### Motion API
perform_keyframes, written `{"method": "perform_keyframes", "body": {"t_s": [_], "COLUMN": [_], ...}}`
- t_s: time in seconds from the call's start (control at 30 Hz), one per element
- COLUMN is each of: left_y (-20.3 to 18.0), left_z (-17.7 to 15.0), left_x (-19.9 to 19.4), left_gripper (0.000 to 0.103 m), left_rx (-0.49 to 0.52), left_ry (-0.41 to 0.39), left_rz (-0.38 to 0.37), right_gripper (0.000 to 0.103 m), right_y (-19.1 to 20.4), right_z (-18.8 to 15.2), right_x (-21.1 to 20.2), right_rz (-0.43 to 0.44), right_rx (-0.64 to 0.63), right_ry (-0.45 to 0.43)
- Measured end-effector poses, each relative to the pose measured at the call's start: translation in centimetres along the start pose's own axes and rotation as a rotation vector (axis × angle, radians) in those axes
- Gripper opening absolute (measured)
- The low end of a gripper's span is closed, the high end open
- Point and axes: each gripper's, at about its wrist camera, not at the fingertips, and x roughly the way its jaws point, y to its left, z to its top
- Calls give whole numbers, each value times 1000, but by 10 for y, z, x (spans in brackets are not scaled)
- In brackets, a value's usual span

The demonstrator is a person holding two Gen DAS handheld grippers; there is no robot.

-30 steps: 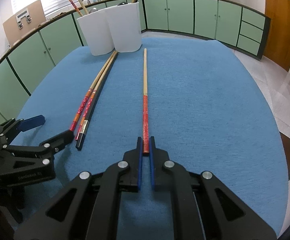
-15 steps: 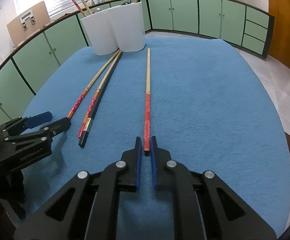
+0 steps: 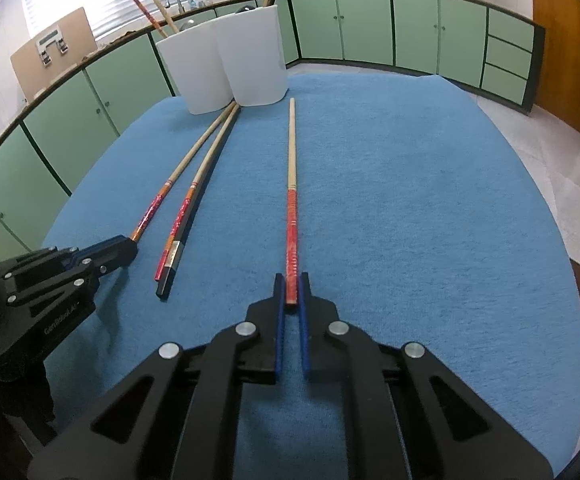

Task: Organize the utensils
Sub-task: 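Grasp another red-patterned chopstick with the left tool, then carry the red chopstick with the left tool into the holder while the right tool inserts its chopstick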

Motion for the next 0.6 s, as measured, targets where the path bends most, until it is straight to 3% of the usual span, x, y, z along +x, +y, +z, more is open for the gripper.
{"method": "perform_keyframes", "body": {"t_s": [0.27,0.6], "left_y": [7,13], "left_z": [20,72], "left_x": [-42,-100], "left_gripper": [6,6], "left_rx": [11,42], "left_ry": [-105,-288], "left_rz": [17,11], "right_gripper": [5,5], "right_y": [-2,-4], "right_z": [19,76], "right_x": [-27,-86], "right_rz": [-7,42], "right_rx": [-35,-42], "right_ry": [-74,-242]}}
